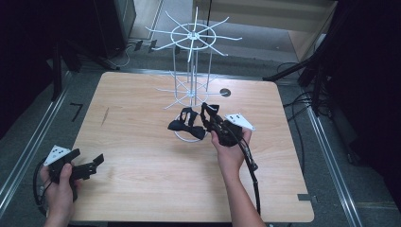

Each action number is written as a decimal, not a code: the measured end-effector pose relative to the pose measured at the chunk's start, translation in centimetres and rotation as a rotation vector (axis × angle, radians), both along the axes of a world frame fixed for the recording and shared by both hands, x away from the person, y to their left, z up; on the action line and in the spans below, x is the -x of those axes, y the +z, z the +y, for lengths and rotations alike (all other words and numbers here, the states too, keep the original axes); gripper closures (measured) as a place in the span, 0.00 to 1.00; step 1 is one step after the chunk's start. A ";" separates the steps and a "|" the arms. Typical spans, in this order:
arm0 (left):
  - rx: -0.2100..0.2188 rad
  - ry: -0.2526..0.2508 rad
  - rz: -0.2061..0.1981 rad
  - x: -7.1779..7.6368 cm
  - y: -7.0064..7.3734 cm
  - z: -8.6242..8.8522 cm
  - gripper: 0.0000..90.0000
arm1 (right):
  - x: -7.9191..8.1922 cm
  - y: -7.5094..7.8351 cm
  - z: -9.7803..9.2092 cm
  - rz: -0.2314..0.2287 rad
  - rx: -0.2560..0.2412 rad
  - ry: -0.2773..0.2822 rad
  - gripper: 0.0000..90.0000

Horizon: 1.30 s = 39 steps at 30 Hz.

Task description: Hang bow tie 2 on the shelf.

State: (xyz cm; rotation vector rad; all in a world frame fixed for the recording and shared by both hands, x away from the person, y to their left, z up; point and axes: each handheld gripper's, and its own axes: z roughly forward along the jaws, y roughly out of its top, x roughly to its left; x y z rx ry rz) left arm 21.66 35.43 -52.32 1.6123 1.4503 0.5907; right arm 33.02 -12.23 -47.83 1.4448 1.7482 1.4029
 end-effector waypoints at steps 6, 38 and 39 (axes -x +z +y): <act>0.000 0.001 0.000 0.0 0.0 0.0 0.00 | 0.1 0.0 -0.5 0.001 -0.007 0.004 0.80; 0.000 0.003 0.002 0.0 0.0 0.0 0.00 | 4.6 0.6 -6.8 -0.122 0.037 -0.015 0.23; 0.000 0.003 0.002 0.0 0.0 0.0 0.00 | 4.9 0.5 -7.1 -0.122 0.038 -0.015 0.21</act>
